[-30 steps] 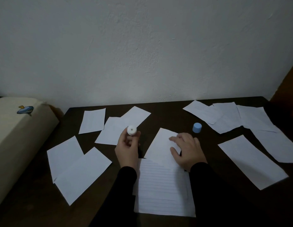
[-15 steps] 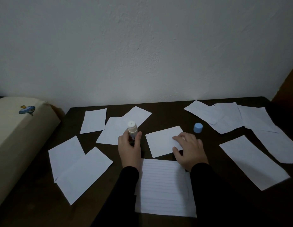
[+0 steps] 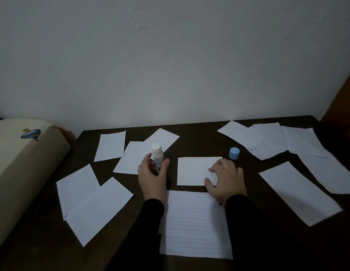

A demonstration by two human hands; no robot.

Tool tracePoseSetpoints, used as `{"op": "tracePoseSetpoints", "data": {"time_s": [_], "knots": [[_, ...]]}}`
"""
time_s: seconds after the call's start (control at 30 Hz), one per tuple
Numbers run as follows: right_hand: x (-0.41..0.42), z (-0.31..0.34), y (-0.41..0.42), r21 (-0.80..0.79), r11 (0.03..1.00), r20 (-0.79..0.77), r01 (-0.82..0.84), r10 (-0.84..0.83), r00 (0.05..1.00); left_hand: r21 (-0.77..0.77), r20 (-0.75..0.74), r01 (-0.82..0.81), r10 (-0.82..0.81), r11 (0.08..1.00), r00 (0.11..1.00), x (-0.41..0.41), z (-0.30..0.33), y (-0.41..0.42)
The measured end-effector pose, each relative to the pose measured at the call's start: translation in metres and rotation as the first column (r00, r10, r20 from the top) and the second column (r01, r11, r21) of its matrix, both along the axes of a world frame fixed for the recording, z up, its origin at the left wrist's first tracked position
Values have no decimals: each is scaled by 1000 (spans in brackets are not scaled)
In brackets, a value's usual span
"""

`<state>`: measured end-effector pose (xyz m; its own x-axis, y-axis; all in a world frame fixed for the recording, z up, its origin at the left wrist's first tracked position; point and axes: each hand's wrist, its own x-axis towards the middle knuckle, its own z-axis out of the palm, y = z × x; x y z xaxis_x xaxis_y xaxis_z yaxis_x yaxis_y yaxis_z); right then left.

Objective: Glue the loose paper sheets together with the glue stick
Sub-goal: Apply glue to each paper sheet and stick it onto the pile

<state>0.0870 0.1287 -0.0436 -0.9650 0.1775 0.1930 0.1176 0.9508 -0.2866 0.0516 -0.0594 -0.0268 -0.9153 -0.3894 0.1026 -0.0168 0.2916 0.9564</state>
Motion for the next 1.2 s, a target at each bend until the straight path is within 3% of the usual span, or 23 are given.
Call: {"op": "tracePoseSetpoints", "data": {"time_s": [0.1, 0.17, 0.23, 0.3, 0.37, 0.43, 0.57, 0.67, 0.83, 0.97, 1.03, 1.2], "knots": [[3, 3, 0, -32, 999, 30, -20, 21, 999, 77, -61, -49, 54, 996, 997, 0, 4, -1], [4, 5, 1, -33, 999, 56, -20, 22, 998, 49, -129, -55, 61, 997, 990, 4, 8, -1], [5, 7, 1, -50, 999, 100, -13, 18, 995, -47, -233, 0, -11, 999, 972, 12, 14, 0], [6, 9, 1, -61, 998, 146, -4, 13, 989, -233, -311, 130, -201, 964, 929, 20, 17, 4], [8, 12, 2, -50, 999, 181, -1, 10, 984, -461, -217, 293, -426, 838, 878, 25, 18, 13], [13, 15, 4, -54, 999, 199, 0, 11, 980, -584, -41, 397, -514, 708, 857, 26, 14, 24], [31, 20, 18, -87, 996, 94, -36, 44, 995, -684, 238, 466, -431, 561, 870, 22, 2, 43], [45, 23, 38, -82, 997, 33, 8, -6, 999, -707, 412, 553, -379, 441, 829, 21, -1, 53], [64, 26, 88, -33, 950, -26, 311, -312, 950, -690, 395, 524, -348, 500, 850, 21, -8, 55], [73, 20, 116, 11, 861, 253, 508, -494, 832, -690, 380, 494, -317, 528, 869, 20, -12, 56], [76, 16, 117, 7, 888, 331, 460, -436, 837, -687, 377, 491, -315, 535, 871, 20, -13, 55], [78, 16, 100, -89, 989, 274, 118, -90, 958, -670, 379, 494, -316, 554, 870, 19, -13, 53]]}}
